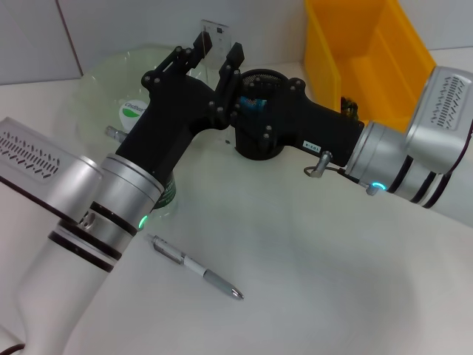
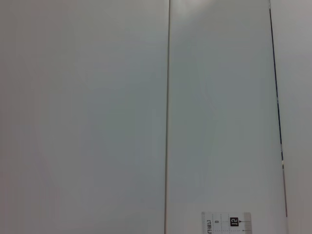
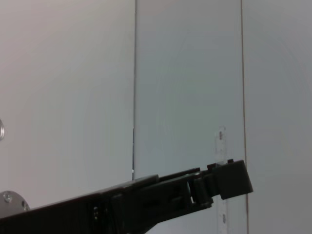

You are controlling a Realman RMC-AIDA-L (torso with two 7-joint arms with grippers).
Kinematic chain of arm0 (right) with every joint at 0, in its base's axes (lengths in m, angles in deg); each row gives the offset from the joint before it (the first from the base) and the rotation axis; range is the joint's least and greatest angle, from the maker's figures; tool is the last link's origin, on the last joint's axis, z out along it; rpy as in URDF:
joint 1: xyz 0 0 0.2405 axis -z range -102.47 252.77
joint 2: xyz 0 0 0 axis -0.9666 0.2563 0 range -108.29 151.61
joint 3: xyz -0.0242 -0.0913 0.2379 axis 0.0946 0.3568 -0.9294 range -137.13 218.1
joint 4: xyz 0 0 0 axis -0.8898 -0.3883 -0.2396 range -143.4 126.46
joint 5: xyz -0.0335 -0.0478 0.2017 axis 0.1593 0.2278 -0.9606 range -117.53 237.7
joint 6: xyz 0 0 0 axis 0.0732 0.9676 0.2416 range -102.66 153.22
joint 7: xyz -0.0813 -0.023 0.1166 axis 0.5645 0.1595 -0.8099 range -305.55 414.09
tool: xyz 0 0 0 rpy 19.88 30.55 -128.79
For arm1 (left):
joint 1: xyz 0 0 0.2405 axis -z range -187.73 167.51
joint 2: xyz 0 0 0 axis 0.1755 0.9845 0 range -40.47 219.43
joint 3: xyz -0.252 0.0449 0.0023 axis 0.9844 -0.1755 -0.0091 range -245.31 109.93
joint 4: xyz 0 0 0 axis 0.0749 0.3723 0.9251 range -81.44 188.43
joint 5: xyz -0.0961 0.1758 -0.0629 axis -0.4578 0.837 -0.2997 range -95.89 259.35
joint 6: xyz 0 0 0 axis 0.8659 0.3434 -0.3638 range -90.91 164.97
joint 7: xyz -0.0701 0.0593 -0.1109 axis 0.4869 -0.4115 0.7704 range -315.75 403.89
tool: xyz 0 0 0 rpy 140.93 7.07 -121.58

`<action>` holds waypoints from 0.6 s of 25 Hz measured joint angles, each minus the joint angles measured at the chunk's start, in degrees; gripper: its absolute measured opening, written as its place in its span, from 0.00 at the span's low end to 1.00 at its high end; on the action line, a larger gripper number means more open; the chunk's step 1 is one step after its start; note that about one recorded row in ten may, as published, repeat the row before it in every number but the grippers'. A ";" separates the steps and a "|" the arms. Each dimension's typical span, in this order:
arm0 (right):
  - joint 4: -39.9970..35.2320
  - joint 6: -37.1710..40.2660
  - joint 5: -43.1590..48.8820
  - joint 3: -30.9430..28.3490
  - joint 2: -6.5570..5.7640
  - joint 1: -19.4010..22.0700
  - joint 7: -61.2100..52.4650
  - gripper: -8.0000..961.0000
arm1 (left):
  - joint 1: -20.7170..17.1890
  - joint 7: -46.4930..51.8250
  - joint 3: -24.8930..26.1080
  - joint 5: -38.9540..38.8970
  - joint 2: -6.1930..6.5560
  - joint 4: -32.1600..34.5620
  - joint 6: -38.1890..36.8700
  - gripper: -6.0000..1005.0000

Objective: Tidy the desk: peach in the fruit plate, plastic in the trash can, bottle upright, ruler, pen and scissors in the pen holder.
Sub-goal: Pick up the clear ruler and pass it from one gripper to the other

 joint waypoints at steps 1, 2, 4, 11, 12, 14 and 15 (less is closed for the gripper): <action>0.03 -0.03 -0.01 0.00 0.00 -0.03 0.00 0.26 | 0.03 -0.01 -0.02 0.00 0.00 -0.03 0.00 0.48; 0.07 -0.05 -0.02 -0.01 0.00 -0.04 0.01 0.25 | 0.06 -0.02 -0.06 0.04 0.00 -0.07 0.00 0.48; 0.44 -0.26 -0.04 -0.03 0.00 -0.31 0.19 0.24 | 0.09 -0.02 -0.08 0.10 0.00 -0.08 0.00 0.48; 1.18 -0.65 -0.09 -0.04 0.00 -0.61 0.59 0.21 | 0.17 -0.04 -0.10 0.40 0.00 -0.18 0.00 0.49; 1.20 -0.65 -0.09 -0.04 0.00 -0.61 0.63 0.20 | 0.17 -0.05 -0.12 0.41 0.00 -0.19 0.00 0.49; 1.20 -0.66 -0.09 -0.04 0.00 -0.61 0.71 0.19 | 0.17 -0.06 -0.16 0.42 0.00 -0.20 0.00 0.49; 1.20 -0.66 -0.09 -0.04 0.00 -0.61 0.71 0.18 | 0.17 -0.06 -0.23 0.43 0.00 -0.20 0.00 0.49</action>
